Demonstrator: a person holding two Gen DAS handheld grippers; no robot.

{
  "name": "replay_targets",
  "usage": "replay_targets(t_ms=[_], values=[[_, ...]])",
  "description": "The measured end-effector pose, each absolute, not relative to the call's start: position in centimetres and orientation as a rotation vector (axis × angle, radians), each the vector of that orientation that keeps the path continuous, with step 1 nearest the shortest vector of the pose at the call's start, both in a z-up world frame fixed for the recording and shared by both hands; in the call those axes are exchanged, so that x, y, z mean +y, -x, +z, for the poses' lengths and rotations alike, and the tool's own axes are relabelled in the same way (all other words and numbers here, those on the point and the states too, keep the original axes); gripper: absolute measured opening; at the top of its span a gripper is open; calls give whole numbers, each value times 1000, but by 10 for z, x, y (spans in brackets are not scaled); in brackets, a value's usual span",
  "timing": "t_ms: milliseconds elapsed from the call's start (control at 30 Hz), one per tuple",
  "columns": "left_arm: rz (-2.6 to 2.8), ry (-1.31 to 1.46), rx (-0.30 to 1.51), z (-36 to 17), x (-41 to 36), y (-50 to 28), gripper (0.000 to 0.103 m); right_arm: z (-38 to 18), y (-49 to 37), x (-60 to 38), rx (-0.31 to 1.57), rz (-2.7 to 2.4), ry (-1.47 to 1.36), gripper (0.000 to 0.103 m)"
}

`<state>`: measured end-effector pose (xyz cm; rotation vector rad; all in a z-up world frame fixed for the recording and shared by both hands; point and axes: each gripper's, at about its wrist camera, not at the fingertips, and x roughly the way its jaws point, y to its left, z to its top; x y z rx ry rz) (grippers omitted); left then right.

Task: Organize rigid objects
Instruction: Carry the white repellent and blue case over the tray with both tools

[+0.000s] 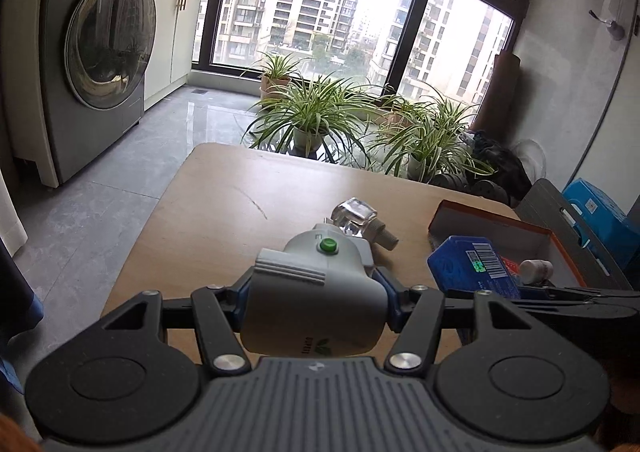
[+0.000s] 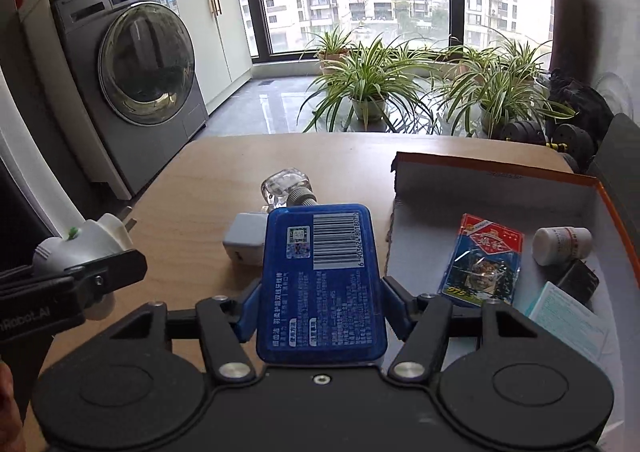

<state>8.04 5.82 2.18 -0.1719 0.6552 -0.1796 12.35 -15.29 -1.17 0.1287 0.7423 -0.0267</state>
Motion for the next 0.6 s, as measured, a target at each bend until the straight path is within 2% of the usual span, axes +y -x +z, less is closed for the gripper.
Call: replay_targets(t_ms=[600], values=[[-341, 118, 613, 48, -24, -28, 61, 35, 2, -211, 616, -182, -155, 74]])
